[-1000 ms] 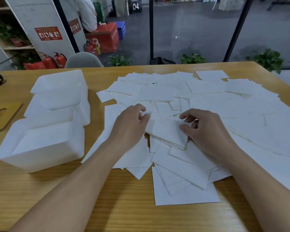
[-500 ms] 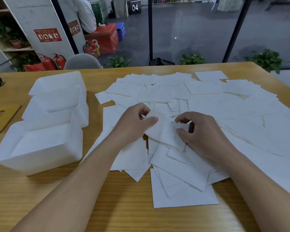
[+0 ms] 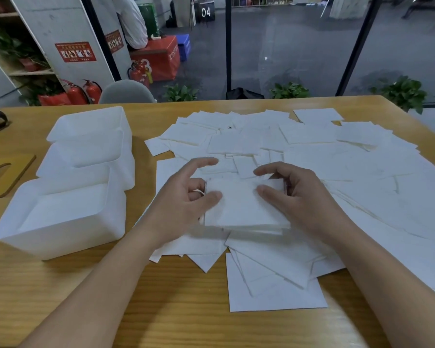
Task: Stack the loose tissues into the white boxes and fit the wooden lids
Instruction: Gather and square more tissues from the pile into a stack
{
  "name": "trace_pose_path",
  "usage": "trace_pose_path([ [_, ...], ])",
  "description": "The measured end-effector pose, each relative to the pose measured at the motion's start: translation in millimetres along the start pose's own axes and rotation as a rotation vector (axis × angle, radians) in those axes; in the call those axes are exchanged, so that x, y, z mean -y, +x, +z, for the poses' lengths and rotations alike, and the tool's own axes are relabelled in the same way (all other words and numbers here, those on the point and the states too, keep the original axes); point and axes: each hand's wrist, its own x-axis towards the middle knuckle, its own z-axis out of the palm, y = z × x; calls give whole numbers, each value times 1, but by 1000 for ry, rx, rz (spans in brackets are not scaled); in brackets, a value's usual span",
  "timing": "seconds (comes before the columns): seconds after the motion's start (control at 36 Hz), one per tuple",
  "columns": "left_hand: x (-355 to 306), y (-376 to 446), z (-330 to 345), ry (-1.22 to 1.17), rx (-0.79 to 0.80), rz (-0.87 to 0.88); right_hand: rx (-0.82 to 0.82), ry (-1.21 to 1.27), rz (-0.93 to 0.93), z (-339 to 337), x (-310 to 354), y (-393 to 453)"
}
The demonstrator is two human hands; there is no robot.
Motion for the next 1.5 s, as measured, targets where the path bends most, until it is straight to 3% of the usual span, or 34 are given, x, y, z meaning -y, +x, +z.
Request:
trace_pose_path([
  [0.11,4,-5,-8,288,4,11,40,-8,57,-2,-5,0],
  [0.19,5,-7,-16,509,22,-19,8,-194,71,-2,-14,0],
  [0.31,5,-13,-20,633,133,-32,-28,-322,51,-2,-17,-1],
  [0.56,4,-13,-16,659,236,4,11,-340,30,-5,-16,-2],
  [0.92,9,-10,-21,694,121,60,84,-200,104,-16,-6,-1],
  [1.31,5,-10,-27,614,197,-60,58,-211,47,-8,0,-3],
  [1.39,4,-9,-29,584,152,-46,47,-246,37,-6,-2,-5],
  [1.5,6,-3,-33,537,-43,20,54,-302,-8,-3,-4,-7],
])
